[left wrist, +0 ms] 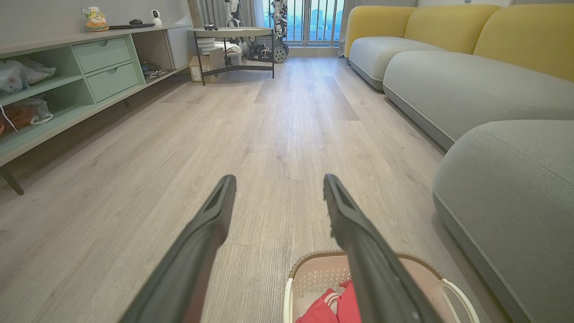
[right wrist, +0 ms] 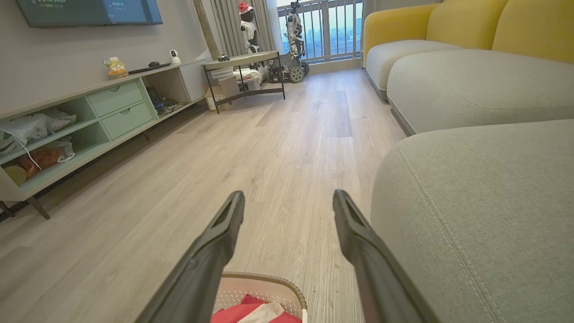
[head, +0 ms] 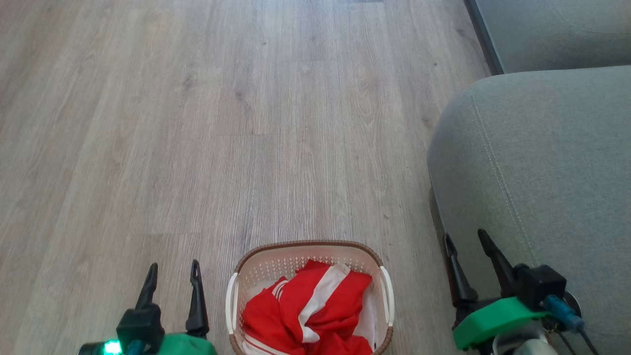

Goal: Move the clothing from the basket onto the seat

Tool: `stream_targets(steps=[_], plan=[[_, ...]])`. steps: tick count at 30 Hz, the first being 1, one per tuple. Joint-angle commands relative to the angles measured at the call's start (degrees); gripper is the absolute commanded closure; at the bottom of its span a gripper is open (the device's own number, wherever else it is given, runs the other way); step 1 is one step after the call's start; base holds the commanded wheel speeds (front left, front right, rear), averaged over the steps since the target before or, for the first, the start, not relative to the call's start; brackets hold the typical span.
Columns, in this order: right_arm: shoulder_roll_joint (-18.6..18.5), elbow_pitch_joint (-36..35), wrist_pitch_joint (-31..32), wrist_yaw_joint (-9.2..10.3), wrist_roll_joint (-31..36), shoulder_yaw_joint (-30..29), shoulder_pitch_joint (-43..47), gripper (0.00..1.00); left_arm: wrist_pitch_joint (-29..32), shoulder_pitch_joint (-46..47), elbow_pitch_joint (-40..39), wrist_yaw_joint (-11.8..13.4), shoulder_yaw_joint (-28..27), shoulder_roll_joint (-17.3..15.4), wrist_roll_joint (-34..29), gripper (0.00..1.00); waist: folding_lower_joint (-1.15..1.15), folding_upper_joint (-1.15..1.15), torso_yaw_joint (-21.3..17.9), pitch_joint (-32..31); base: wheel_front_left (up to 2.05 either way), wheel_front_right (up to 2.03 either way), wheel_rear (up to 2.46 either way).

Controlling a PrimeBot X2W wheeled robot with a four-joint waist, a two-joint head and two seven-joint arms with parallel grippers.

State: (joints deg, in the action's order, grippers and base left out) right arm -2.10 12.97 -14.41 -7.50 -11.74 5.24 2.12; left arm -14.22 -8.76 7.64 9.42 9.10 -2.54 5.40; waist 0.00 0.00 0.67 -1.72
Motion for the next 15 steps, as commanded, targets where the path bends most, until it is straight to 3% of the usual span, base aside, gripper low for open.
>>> stream_targets(steps=[1, 15], plan=[[-0.8, -1.5, -0.6, 0.01, 0.8, 1.2, -1.4, 0.00, -0.8, 1.4, -1.6, 0.3, -1.5, -0.3, 0.3, 0.00, 0.00, 0.00, 0.0, -0.1, 0.00, 0.00, 0.00], [-0.8, 0.1, -0.6, 0.01, 1.2, 1.4, -1.4, 0.00, -0.8, 1.0, -1.1, 0.1, -1.7, -0.3, 0.8, 0.00, 0.00, 0.00, 0.3, -0.4, 0.00, 0.00, 0.00]])
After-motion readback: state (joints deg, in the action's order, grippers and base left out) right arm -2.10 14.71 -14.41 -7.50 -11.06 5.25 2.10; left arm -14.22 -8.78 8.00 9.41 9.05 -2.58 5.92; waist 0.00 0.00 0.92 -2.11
